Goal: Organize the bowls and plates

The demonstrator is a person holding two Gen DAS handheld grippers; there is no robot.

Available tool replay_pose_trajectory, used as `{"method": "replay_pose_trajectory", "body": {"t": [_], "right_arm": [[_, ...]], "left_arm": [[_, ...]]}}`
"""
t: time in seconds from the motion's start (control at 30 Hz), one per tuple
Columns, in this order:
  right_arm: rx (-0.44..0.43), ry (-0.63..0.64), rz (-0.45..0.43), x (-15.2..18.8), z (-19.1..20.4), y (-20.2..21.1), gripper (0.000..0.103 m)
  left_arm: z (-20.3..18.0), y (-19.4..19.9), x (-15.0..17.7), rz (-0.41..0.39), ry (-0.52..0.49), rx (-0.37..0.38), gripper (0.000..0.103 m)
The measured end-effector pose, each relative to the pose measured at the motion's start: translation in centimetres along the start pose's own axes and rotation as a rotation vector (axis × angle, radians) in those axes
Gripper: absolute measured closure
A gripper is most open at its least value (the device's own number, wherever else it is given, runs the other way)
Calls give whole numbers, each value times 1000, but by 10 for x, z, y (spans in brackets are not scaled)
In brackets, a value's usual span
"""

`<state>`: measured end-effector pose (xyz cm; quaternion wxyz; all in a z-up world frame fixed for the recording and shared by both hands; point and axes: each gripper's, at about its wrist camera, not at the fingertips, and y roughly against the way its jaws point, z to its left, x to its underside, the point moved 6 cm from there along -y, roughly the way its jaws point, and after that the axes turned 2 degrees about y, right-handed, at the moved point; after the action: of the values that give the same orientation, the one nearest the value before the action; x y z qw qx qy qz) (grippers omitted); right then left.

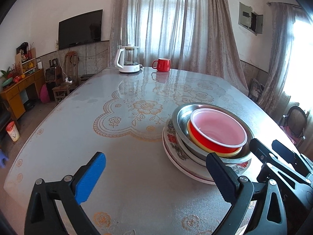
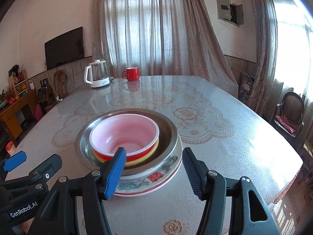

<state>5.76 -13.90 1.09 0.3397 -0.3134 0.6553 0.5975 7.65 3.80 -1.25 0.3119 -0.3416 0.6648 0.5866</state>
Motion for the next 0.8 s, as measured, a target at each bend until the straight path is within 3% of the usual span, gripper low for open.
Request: {"method": "replay_pose_trajectory", "body": {"t": [0.37,0.8], "right_arm": [[-4,-13,14,1,-4,-4,43],[-8,-12,15,1,-3,-5,42]], "left_arm": [[1,1,1,-12,5,-72,0],[1,3,3,-14,7,-72,0]]}}
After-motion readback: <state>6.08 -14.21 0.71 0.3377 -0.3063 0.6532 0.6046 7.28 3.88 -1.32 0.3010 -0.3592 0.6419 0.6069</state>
